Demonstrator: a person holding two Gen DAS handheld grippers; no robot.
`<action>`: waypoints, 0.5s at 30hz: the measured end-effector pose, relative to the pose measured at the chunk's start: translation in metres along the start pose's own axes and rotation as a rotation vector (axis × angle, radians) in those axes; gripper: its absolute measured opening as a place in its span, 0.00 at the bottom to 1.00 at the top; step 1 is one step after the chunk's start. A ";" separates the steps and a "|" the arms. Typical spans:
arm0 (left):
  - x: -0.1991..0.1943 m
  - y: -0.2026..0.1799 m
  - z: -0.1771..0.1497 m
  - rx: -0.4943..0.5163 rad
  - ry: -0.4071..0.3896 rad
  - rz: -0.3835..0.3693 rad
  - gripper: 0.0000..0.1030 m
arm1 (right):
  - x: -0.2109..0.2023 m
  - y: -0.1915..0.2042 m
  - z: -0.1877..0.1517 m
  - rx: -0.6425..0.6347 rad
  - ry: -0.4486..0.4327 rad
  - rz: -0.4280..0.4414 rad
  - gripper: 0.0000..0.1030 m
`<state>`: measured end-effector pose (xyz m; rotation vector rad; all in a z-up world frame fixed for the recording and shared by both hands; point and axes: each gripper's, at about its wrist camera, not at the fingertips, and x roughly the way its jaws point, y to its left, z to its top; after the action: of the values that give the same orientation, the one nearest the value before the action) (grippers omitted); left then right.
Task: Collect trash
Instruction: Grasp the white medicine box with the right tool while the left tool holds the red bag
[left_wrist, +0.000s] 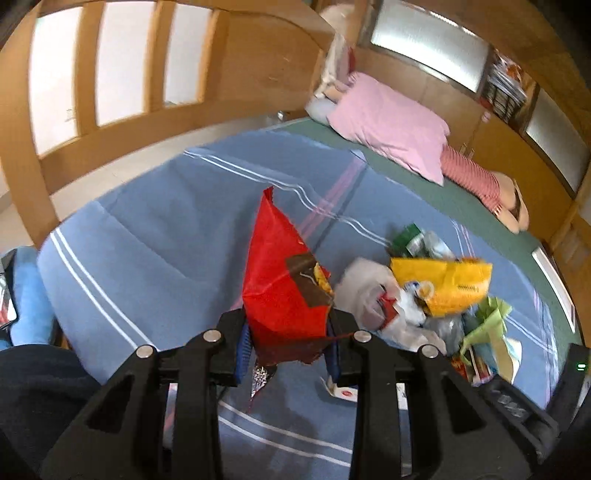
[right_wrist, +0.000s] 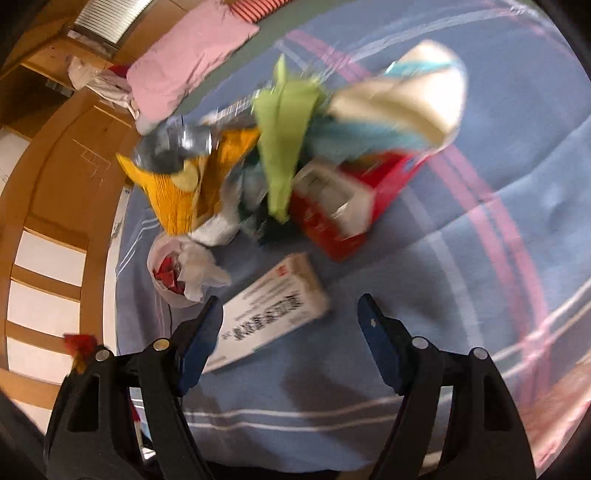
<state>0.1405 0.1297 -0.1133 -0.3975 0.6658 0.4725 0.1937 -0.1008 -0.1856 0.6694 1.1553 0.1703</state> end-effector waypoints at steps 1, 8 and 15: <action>0.000 0.002 0.001 -0.007 -0.001 0.002 0.32 | 0.009 0.005 -0.001 0.001 0.014 -0.002 0.69; 0.003 0.000 0.002 0.010 0.016 -0.006 0.32 | 0.022 0.027 0.001 -0.023 0.005 0.030 0.27; -0.011 -0.011 0.002 0.073 -0.057 -0.008 0.32 | -0.040 0.032 -0.017 -0.178 -0.134 0.016 0.23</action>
<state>0.1395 0.1186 -0.1029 -0.3167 0.6243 0.4485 0.1681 -0.0870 -0.1398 0.5244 0.9938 0.2355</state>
